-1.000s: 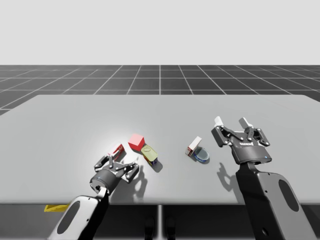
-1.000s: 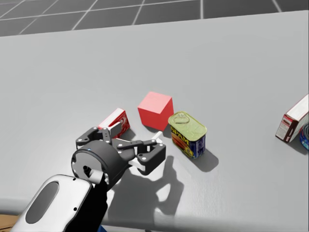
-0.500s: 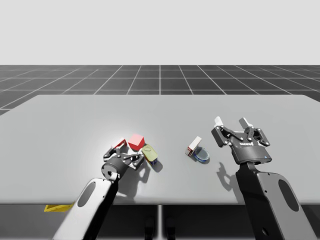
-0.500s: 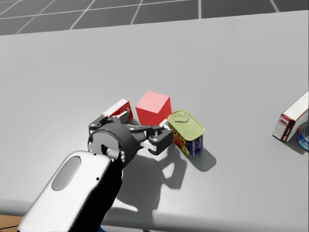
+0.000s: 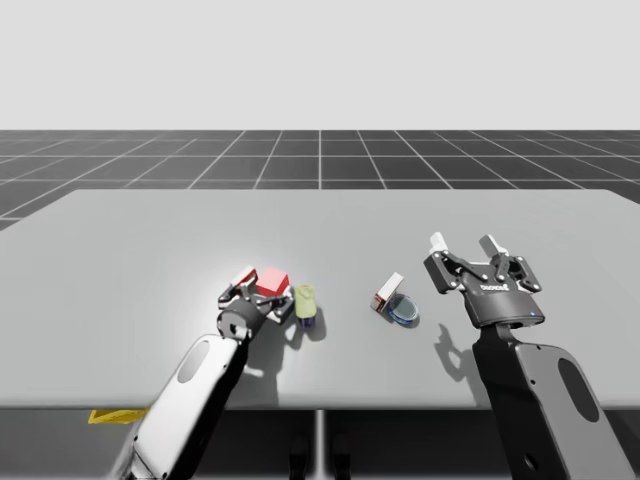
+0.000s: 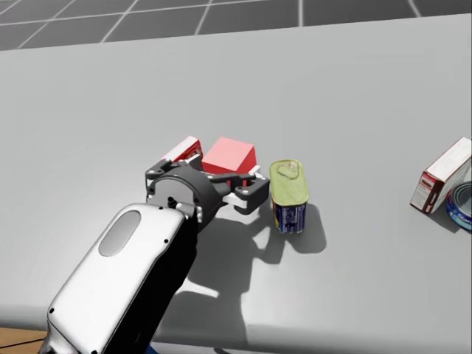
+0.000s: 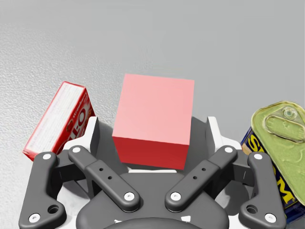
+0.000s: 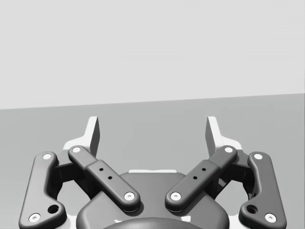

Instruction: Find the red cube and pick it up.

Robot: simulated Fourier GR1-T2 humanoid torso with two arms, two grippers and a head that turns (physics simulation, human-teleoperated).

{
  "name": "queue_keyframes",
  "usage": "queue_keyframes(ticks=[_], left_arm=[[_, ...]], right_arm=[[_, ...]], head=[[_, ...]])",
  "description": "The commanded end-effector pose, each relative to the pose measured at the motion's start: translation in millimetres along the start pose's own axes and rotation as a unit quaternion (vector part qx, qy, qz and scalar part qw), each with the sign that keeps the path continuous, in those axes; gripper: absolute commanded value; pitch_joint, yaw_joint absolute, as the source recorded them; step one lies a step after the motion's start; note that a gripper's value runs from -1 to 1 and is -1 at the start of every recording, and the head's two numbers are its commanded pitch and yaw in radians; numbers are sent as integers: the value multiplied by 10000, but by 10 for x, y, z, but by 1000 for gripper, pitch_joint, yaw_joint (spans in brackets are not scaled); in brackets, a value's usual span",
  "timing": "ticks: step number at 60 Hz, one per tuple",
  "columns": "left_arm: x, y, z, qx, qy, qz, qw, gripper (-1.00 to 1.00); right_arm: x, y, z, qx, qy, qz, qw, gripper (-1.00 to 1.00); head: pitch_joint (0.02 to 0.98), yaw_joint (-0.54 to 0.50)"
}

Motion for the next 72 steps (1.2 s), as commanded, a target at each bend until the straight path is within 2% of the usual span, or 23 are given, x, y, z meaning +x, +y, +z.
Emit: queue_keyframes(ticks=[1,21,24,26,27,36,48,56,72], left_arm=[[-20,-69,-105,-65,110,22,9999,-1000],[-72,-126,-199,-117,219,-33,9997,-1000],[-94,-128,-203,-84,232,-94,9997,-289],[-100,-129,-203,-87,250,-83,9996,725],[-102,-130,-204,-88,254,-85,9996,885],[-123,-139,-198,-110,290,-134,9994,992],[-143,-150,-193,-162,316,-155,9993,1000],[-160,-154,-196,-164,335,-164,9992,1000],[-159,-158,-207,-139,335,-195,9992,1000]], right_arm=[[4,-9,-2,-6,-8,-3,10000,-1000],[10,-24,-5,-16,-16,-19,10000,-1000],[13,-25,-5,-14,-20,-23,10000,-1000],[14,-26,-6,-14,-22,-25,10000,-1000],[14,-27,-7,-15,-22,-25,10000,-1000],[18,-36,-7,-29,-26,-29,10000,-1000],[19,-39,-7,-40,-32,-17,10000,-1000],[18,-40,-4,-45,-42,0,10000,-1000],[23,-39,3,-55,-44,1,10000,-1000]], head=[[822,182],[816,174],[813,173],[809,172],[808,172],[777,172],[606,185],[524,197],[459,192]])
